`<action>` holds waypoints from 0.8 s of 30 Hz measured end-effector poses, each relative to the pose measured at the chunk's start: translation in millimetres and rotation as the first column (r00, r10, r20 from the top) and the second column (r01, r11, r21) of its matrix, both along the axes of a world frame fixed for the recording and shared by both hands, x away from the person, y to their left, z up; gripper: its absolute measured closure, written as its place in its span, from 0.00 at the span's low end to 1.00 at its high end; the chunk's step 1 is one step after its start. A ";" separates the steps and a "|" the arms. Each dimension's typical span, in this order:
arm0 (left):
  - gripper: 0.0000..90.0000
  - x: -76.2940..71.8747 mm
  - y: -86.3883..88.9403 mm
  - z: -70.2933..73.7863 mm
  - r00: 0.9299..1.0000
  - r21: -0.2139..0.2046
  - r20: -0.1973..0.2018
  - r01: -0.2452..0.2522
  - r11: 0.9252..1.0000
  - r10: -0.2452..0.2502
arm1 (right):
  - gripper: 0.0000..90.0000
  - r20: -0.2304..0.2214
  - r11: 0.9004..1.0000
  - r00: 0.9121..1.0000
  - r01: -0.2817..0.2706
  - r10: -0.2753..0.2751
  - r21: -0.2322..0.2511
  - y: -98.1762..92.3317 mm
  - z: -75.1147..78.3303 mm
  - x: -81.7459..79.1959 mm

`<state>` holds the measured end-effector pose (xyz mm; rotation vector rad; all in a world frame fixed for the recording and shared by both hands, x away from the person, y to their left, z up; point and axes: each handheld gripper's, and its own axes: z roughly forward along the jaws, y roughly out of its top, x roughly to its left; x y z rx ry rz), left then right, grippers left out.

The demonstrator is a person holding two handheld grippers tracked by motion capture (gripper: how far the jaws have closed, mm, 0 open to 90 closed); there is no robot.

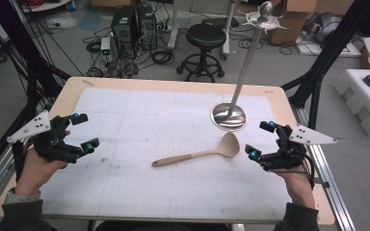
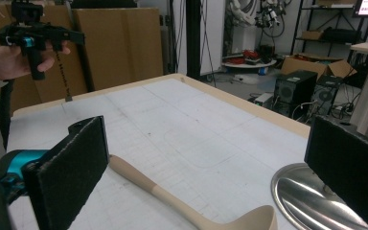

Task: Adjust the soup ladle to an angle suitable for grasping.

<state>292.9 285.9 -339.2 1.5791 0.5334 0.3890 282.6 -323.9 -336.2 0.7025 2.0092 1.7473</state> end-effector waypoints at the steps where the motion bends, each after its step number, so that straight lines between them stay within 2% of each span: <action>1: 0.02 -0.2 0.4 0.2 1.000 -0.005 0.001 0.000 1.000 0.000 | 0.00 0.002 1.000 1.000 0.000 0.000 0.003 0.2 0.0 0.2; 6: 0.02 -0.8 1.0 0.5 1.000 -0.016 -0.002 0.000 1.000 0.000 | 0.00 0.007 1.000 1.000 -0.002 0.002 0.002 3.1 0.5 0.3; 10: 0.02 -0.1 0.6 -0.7 1.000 -0.005 -0.009 -0.003 1.000 0.003 | 0.00 0.007 1.000 1.000 -0.001 0.001 -0.003 7.5 0.6 1.4; 14: 0.02 1.0 0.7 -2.9 1.000 -0.009 -0.019 -0.010 1.000 0.010 | 0.00 -0.001 0.999 1.000 -0.013 0.013 -0.042 19.5 -1.9 6.3; 16: 0.02 1.4 1.0 -3.7 1.000 -0.012 -0.024 -0.010 1.000 0.010 | 0.01 -0.002 0.999 1.000 -0.018 0.018 -0.046 22.3 -2.7 7.5; 17: 0.02 1.4 1.2 -3.9 1.000 -0.012 -0.025 -0.012 1.000 0.011 | 0.07 -0.003 0.998 1.000 -0.031 0.031 -0.058 26.8 -4.3 10.0; 19: 0.02 1.4 1.3 -4.0 1.000 -0.013 -0.026 -0.014 1.000 0.014 | 0.07 -0.004 0.998 0.999 -0.035 0.035 -0.059 28.6 -5.2 11.5; 20: 0.02 1.3 1.4 -3.9 1.000 -0.014 -0.027 -0.013 1.000 0.013 | 0.20 -0.021 0.997 0.999 -0.048 0.047 -0.059 32.2 -7.1 14.5; 21: 0.02 1.2 1.5 -3.8 1.000 -0.012 -0.025 -0.012 1.000 0.012 | 0.20 -0.021 0.997 0.999 -0.048 0.047 -0.059 32.2 -7.1 14.5; 24: 0.02 1.4 1.7 -3.9 0.999 -0.013 -0.028 -0.015 1.000 0.015 | 0.39 -0.050 0.996 0.997 -0.056 0.053 -0.064 37.4 -11.5 19.8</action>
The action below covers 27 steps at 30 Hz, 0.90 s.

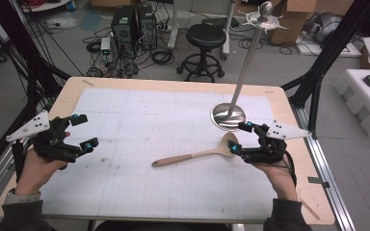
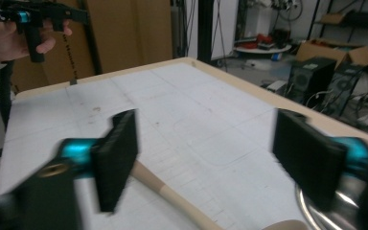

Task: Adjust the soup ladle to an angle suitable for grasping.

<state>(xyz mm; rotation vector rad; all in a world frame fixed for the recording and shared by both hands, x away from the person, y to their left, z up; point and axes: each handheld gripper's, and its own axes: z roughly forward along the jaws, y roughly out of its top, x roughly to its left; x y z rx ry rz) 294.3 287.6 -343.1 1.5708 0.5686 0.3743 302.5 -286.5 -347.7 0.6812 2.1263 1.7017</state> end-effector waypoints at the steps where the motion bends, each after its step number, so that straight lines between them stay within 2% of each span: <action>1: 0.02 0.0 0.3 -0.2 1.000 0.000 -0.001 -0.001 1.000 0.001 | 0.39 0.000 1.000 1.000 0.000 0.000 0.000 0.0 0.0 0.0; 3: 0.02 0.0 0.2 -0.4 1.000 0.000 -0.002 -0.001 1.000 0.001 | 0.50 -0.004 1.000 1.000 0.004 -0.004 -0.005 2.8 -2.7 2.1; 4: 0.02 -0.2 0.2 -0.3 1.000 0.003 -0.002 -0.003 1.000 0.003 | 0.63 -0.026 1.000 1.000 0.013 -0.014 -0.023 5.4 -5.2 4.6; 5: 0.02 -0.3 0.3 -0.2 1.000 0.004 0.003 -0.006 1.000 0.006 | 0.70 -0.029 0.999 0.999 0.012 -0.013 -0.033 6.8 -6.5 6.2; 6: 0.02 -0.7 0.5 0.0 1.000 0.004 0.004 -0.009 1.000 0.009 | 0.70 -0.029 0.999 0.999 0.012 -0.013 -0.033 6.8 -6.5 6.2; 7: 0.02 -1.1 0.8 0.3 1.000 -0.001 0.008 -0.008 1.000 0.008 | 0.82 -0.048 0.999 0.999 0.009 -0.011 -0.044 9.9 -9.3 8.2; 8: 0.02 -1.6 1.3 0.7 1.000 -0.002 0.012 -0.009 1.000 0.009 | 0.82 -0.048 0.999 0.999 0.009 -0.011 -0.044 9.9 -9.3 8.2; 9: 0.02 -2.1 1.7 0.9 1.000 -0.004 0.014 -0.012 1.000 0.012 | 0.93 -0.054 0.999 0.999 -0.004 0.002 -0.048 12.3 -12.4 12.0; 10: 0.02 -2.6 2.5 1.0 1.000 -0.003 0.014 -0.012 1.000 0.012 | 0.93 -0.054 0.999 0.999 -0.004 0.002 -0.048 12.3 -12.4 12.0; 11: 0.02 -3.1 2.9 0.9 1.000 -0.008 0.012 -0.015 1.000 0.015 | 0.98 -0.057 0.999 0.998 -0.009 0.006 -0.048 13.6 -14.1 13.8; 14: 0.02 -3.7 4.5 -0.2 1.000 -0.012 0.006 -0.021 1.000 0.021 | 1.00 -0.073 0.997 0.997 -0.041 0.037 -0.059 19.3 -18.6 19.4; 17: 0.02 -4.1 5.3 -1.8 1.000 -0.009 0.000 -0.024 1.000 0.024 | 1.00 -0.080 0.994 0.996 -0.058 0.051 -0.090 27.7 -23.5 24.7; 23: 0.02 -4.8 6.6 -3.7 1.000 -0.006 -0.007 -0.027 1.000 0.027 | 1.00 -0.168 0.985 0.984 -0.086 0.060 -0.150 42.2 -38.6 39.5; 27: 0.02 -4.4 7.2 -4.9 1.000 -0.005 -0.012 -0.028 1.000 0.028 | 1.00 -0.192 0.976 0.980 -0.093 0.055 -0.197 50.2 -50.2 47.8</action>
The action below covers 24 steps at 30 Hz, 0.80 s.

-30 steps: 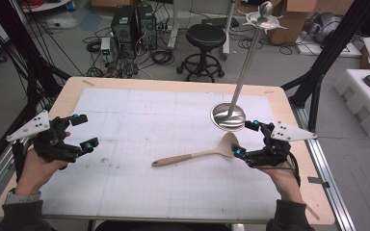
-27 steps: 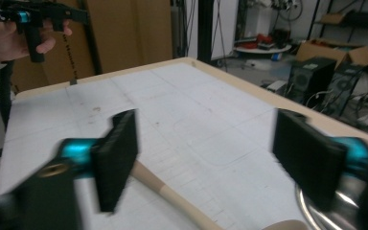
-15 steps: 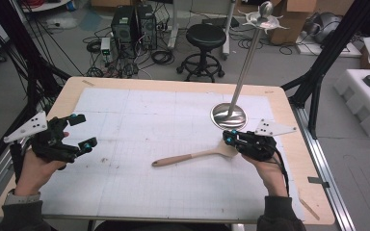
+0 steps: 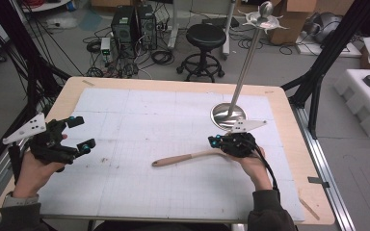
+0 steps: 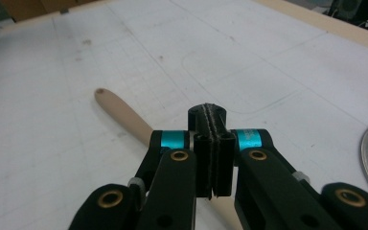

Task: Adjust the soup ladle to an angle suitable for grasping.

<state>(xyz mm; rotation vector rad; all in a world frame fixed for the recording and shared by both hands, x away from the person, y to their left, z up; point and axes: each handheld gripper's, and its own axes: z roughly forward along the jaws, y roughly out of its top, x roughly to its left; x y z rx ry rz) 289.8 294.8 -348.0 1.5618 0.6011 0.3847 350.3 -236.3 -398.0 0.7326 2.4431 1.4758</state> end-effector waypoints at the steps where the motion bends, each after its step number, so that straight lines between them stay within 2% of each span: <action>1: 0.02 0.0 -0.1 -0.3 1.000 -0.001 -0.002 -0.001 1.000 0.001 | 1.00 -0.009 1.000 1.000 0.000 0.000 0.000 2.2 -2.8 1.8; 2: 0.02 0.1 -0.1 -0.4 1.000 0.000 -0.003 -0.001 1.000 0.001 | 1.00 -0.008 1.000 1.000 0.002 -0.002 -0.010 4.1 -5.3 3.7; 3: 0.02 0.2 -0.1 -0.6 1.000 0.001 -0.004 -0.001 1.000 0.001 | 1.00 -0.027 0.999 1.000 0.015 -0.016 -0.028 8.8 -10.4 6.1; 5: 0.02 0.3 0.0 -0.6 1.000 0.002 -0.004 0.000 1.000 0.000 | 1.00 -0.028 0.999 0.999 0.027 -0.028 -0.043 10.4 -12.7 7.6; 9: 0.02 0.6 -0.5 -1.1 1.000 0.003 -0.006 0.001 1.000 -0.001 | 1.00 -0.067 0.998 0.997 0.031 -0.035 -0.062 15.0 -20.7 13.1; 14: 0.02 1.4 -2.0 -2.6 1.000 0.011 -0.014 0.004 1.000 -0.003 | 1.00 -0.078 0.996 0.996 0.027 -0.034 -0.090 21.4 -24.1 16.5; 19: 0.02 1.3 -1.6 -2.5 1.000 0.010 -0.014 0.005 1.000 -0.005 | 1.00 -0.092 0.992 0.994 0.053 -0.064 -0.117 26.7 -27.8 20.2; 24: 0.02 1.2 -2.1 -3.0 1.000 0.012 -0.016 0.004 1.000 -0.004 | 1.00 -0.111 0.989 0.992 0.050 -0.065 -0.139 30.4 -31.3 21.8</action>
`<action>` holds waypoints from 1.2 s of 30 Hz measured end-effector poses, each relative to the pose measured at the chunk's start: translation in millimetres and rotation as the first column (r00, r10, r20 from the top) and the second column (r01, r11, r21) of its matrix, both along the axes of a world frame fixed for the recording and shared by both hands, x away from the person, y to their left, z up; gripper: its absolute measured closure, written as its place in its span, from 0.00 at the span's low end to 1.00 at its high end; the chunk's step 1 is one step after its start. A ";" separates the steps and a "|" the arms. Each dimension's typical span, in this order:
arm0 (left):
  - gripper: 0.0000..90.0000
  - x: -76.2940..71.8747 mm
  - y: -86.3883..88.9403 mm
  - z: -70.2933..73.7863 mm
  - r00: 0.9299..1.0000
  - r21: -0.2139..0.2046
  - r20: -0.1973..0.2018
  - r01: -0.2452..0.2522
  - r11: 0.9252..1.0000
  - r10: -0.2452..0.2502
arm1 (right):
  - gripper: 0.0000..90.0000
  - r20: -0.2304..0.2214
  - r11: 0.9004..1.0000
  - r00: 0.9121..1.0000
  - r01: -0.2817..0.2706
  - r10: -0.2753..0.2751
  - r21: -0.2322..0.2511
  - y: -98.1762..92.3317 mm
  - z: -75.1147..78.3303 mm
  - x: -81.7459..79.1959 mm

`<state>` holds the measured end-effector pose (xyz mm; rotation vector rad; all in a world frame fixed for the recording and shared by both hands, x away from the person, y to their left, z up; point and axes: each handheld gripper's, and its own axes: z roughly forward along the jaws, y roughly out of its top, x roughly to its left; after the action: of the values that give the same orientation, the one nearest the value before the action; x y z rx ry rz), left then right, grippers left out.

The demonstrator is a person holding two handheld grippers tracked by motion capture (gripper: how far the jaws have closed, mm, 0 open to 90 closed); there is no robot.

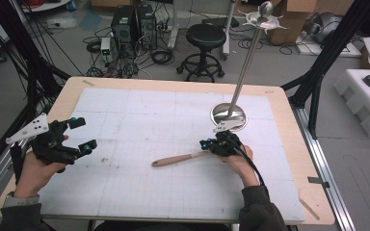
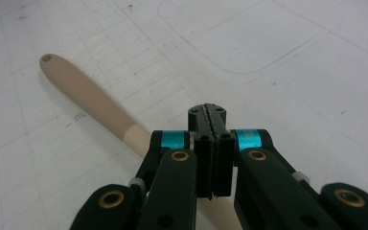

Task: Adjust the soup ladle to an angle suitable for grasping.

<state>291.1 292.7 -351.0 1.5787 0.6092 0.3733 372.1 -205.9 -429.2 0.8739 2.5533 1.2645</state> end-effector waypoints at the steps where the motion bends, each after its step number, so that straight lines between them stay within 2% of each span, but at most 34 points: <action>1: 0.02 0.0 0.0 0.0 1.000 -0.001 0.000 0.001 1.000 -0.001 | 1.00 -0.002 1.000 1.000 0.001 -0.001 -0.004 0.4 -0.5 0.4; 13: 0.02 0.5 -1.6 -0.7 1.000 0.004 -0.004 0.007 1.000 -0.007 | 1.00 -0.049 0.997 0.998 0.021 -0.024 -0.071 9.0 -9.6 5.7; 14: 0.02 0.5 -1.5 -0.6 1.000 0.003 -0.005 0.007 1.000 -0.007 | 1.00 -0.053 0.994 0.998 0.027 -0.032 -0.105 10.9 -11.9 5.5; 20: 0.02 0.5 -1.0 -0.5 1.000 -0.001 -0.005 0.009 1.000 -0.009 | 1.00 -0.061 0.993 0.996 0.052 -0.058 -0.107 10.8 -11.7 3.4; 24: 0.02 0.6 -0.2 0.0 1.000 -0.008 -0.004 0.008 1.000 -0.008 | 1.00 -0.101 0.992 0.992 0.066 -0.077 -0.106 9.3 -7.8 -1.8; 31: 0.02 3.0 -2.0 -0.1 1.000 -0.005 -0.006 0.017 1.000 -0.017 | 1.00 -0.068 0.986 0.993 0.083 -0.093 -0.142 11.1 -5.0 -9.8; 36: 0.02 2.8 -1.8 0.5 1.000 -0.006 -0.007 0.018 1.000 -0.018 | 1.00 -0.086 0.986 0.990 0.097 -0.110 -0.137 10.6 -8.1 -7.6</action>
<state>293.8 290.9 -350.5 1.5792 0.6005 0.3519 364.5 -195.3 -437.3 1.0450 2.5899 1.0351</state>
